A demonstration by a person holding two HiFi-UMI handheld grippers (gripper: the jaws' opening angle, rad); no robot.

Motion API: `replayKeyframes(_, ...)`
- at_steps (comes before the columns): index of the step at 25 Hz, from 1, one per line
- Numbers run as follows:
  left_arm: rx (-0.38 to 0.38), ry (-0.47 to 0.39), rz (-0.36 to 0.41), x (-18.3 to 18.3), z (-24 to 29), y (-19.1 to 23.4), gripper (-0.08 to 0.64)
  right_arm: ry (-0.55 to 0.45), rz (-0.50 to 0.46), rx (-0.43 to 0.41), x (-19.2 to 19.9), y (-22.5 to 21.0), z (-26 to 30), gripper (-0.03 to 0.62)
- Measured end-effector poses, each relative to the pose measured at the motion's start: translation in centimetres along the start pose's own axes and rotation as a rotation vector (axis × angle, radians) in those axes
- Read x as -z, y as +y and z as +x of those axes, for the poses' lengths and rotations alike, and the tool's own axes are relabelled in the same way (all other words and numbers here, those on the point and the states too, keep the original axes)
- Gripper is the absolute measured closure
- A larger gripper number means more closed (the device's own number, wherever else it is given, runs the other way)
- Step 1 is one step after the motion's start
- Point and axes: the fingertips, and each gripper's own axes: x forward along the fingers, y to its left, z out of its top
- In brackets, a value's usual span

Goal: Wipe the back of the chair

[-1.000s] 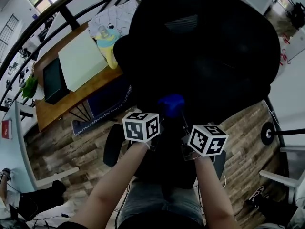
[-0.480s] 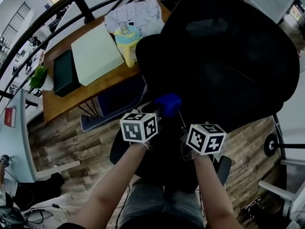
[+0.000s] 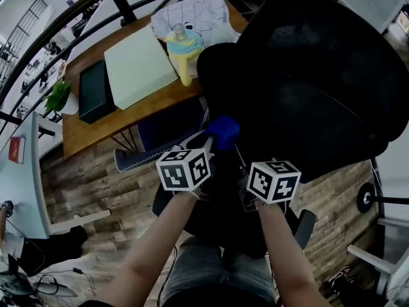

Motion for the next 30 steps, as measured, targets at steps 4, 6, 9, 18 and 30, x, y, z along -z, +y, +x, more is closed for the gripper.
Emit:
replayKeyframes(4, -0.012, -0.006, -0.013, 0.2, -0.6, 0.6, 0.5, -0.002, -0.003, 0.001, 0.0, 0.1, -0.2, 0.563)
replayKeyframes(6, -0.018, -0.009, -0.019, 0.3, -0.9, 0.8, 0.501, -0.007, -0.002, 0.006, 0.0, 0.0, -0.7, 0.563)
replayKeyframes(9, -0.013, -0.023, -0.029, 0.1, -1.5, 0.6, 0.5, -0.021, -0.007, 0.016, -0.3, -0.1, -1.7, 0.563)
replayKeyframes(18, 0.057, -0.062, -0.007, -0.7, -4.0, -2.7, 0.5, -0.09, -0.039, 0.054, -2.3, -0.6, -7.3, 0.563)
replayKeyframes(30, 0.195, -0.084, 0.037, 0.3, -8.1, -11.1, 0.5, -0.196, -0.101, 0.085, -4.0, 0.2, -17.6, 0.563)
